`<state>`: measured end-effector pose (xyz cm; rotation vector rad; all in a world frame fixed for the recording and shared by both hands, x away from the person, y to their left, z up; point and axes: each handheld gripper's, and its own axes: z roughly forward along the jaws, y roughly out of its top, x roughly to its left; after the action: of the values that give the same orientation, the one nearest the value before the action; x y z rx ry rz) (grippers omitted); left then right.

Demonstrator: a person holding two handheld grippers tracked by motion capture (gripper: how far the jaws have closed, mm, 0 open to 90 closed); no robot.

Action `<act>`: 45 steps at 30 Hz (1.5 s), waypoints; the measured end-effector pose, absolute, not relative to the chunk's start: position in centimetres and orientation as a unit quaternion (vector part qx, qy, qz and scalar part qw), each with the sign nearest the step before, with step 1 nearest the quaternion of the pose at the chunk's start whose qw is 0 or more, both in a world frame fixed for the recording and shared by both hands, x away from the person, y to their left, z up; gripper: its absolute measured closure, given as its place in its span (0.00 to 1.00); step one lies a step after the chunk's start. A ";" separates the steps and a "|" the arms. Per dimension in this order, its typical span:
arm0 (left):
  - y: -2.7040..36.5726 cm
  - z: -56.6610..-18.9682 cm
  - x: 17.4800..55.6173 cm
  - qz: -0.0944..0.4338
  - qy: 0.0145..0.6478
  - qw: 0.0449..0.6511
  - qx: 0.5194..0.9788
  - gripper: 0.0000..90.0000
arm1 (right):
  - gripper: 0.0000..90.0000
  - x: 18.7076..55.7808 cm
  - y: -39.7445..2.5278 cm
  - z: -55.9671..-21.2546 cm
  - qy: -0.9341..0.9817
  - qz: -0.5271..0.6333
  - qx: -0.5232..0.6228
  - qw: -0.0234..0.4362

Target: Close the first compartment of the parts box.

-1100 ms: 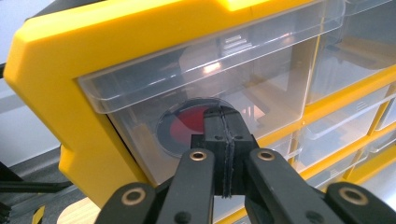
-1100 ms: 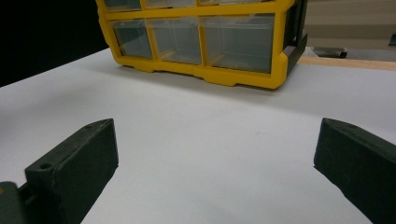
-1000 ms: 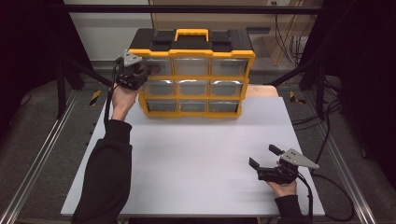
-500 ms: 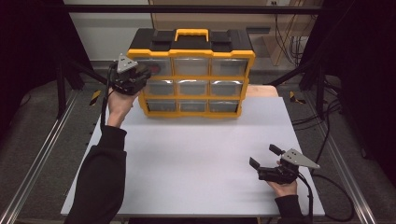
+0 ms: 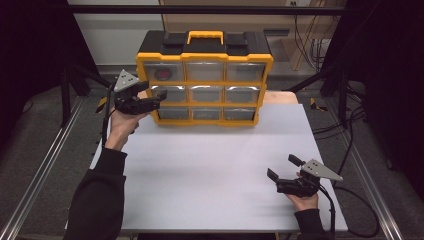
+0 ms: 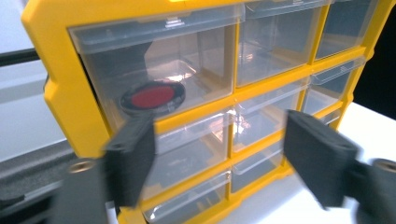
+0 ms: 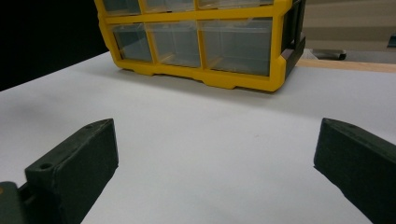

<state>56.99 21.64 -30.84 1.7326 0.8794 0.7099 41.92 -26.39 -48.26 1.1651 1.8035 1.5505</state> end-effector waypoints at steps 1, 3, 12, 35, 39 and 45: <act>21.6 -30.9 56.8 0.290 0.363 0.511 0.723 0.25 | 0.00 41.9 -26.4 -48.3 0.660 0.568 0.427 0.244; 21.5 -31.2 56.4 0.296 0.360 0.508 0.724 0.19 | 0.00 41.9 -26.4 -48.2 0.660 0.568 0.426 0.245; 21.7 -32.3 54.4 0.284 0.351 0.525 0.722 0.04 | 0.00 41.9 -26.4 -48.2 0.660 0.569 0.426 0.245; 24.1 -37.3 49.7 0.276 0.324 0.567 0.705 0.02 | 0.00 41.9 -26.4 -48.2 0.659 0.568 0.427 0.245; 24.3 -37.9 49.2 0.274 0.327 0.569 0.703 0.02 | 0.00 41.9 -26.4 -48.2 0.658 0.570 0.427 0.247; 24.6 -39.6 48.0 0.269 0.319 0.571 0.707 0.02 | 0.00 41.8 -26.4 -48.2 0.657 0.571 0.426 0.246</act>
<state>48.04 24.65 -39.63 1.6581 0.7474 0.6318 41.84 -26.42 -48.17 1.1627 1.7929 1.5565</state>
